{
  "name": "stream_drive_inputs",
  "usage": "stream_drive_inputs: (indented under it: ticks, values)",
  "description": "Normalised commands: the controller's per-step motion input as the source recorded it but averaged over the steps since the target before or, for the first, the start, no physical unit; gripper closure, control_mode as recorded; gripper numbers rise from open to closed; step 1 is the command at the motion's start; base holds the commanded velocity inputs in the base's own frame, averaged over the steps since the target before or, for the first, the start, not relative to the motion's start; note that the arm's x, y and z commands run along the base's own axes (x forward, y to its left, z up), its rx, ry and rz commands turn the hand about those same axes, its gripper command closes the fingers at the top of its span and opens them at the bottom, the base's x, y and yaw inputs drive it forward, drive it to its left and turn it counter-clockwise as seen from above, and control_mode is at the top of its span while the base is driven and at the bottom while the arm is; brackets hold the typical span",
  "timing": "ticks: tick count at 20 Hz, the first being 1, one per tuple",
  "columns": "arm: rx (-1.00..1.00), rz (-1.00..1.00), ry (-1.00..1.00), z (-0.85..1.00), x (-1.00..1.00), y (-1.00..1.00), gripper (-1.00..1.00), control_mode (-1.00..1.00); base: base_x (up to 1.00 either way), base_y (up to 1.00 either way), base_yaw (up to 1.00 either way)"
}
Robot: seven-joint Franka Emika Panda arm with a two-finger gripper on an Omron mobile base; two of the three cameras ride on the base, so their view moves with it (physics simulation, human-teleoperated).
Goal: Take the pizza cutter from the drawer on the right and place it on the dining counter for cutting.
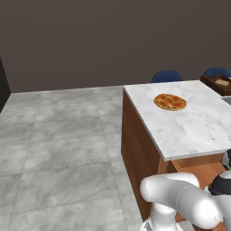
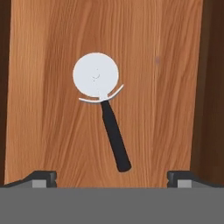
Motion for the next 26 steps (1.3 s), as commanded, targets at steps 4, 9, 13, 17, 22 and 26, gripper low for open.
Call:
stream_drive_inputs:
  ticks: [4,9,13,17,22,26]
  values:
    - [0.0,0.0,0.0,-0.21,0.05,-0.04,-1.0,-1.0,0.0,0.0,0.0]
    - [0.0,0.0,0.0,-0.28,0.08,0.0,-1.0,-1.0,0.0,0.0,0.0]
    - [0.0,0.0,0.0,-0.25,0.1,0.0,-1.0,-1.0,0.0,0.0,0.0]
    - [0.0,0.0,0.0,-0.29,0.06,0.0,-1.0,-1.0,0.0,0.0,0.0]
    - [0.0,0.0,0.0,-0.32,0.0,0.0,-1.0,-1.0,0.0,0.0,0.0]
    - [0.0,0.0,0.0,-0.28,0.0,0.0,-1.0,-1.0,0.0,0.0,0.0]
